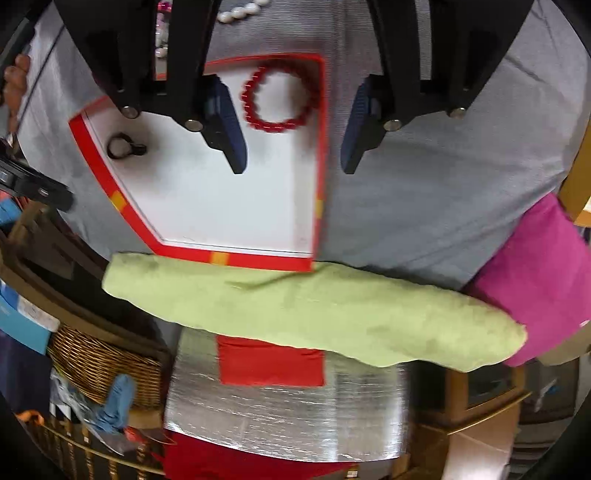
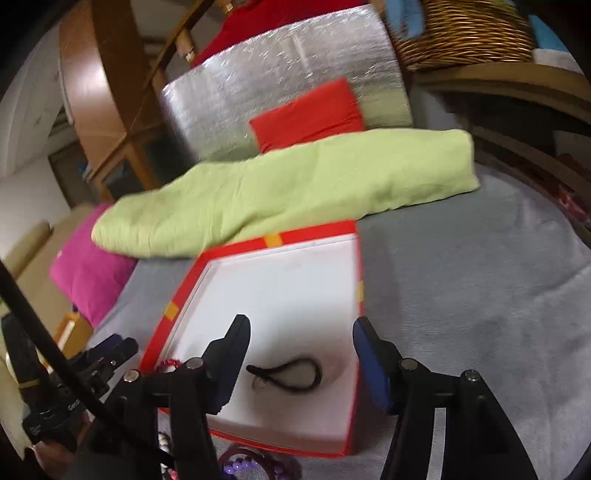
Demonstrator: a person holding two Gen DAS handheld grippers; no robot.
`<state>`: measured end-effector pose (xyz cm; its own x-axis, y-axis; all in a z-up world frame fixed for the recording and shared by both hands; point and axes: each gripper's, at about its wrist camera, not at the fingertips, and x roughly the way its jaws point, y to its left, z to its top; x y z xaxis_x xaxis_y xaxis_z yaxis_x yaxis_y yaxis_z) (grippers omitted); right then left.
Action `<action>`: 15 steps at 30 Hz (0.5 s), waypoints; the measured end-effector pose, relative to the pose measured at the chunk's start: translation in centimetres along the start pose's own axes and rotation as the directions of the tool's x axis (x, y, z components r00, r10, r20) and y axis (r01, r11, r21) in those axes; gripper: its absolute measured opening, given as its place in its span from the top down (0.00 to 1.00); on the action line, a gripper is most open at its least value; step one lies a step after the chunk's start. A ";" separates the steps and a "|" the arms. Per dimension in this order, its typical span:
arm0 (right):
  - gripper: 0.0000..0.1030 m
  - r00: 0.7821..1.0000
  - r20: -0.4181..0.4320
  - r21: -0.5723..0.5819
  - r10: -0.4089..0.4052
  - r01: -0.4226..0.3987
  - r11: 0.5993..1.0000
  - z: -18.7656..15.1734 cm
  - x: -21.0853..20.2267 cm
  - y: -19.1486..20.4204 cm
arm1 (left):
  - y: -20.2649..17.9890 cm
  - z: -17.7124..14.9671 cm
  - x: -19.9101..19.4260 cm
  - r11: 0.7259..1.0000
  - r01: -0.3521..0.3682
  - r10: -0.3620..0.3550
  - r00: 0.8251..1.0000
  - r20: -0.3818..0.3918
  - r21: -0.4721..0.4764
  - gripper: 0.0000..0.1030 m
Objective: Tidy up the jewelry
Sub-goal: 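Move the right tool to the dark red bangle and grasp it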
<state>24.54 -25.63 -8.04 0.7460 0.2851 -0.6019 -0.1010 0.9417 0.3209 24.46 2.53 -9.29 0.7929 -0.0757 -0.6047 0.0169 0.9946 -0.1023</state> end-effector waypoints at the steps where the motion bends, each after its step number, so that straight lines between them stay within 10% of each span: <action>1: 0.40 1.000 -0.010 0.020 -0.011 0.012 1.000 -0.2 -0.4 -0.5 | 0.5 0.0 0.1 1.000 -0.012 0.012 1.000 -0.006 -0.013 0.42; 6: 0.61 0.992 -0.128 0.095 0.009 0.004 0.996 -2.5 -1.5 -2.9 | 2.5 -0.4 1.5 0.995 -0.073 0.067 0.993 -0.100 -0.064 0.42; 15: 0.68 0.971 -0.237 -0.018 0.029 -0.034 0.999 -6.5 -3.5 -1.8 | 3.0 -1.8 2.1 0.992 -0.090 0.071 0.978 -0.195 -0.091 0.42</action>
<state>17.86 -27.10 -11.29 0.5655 0.3465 -0.7485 -0.1380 0.9344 0.3283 25.06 5.24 -12.33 0.6578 -0.0171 -0.7530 -0.1102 0.9868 -0.1187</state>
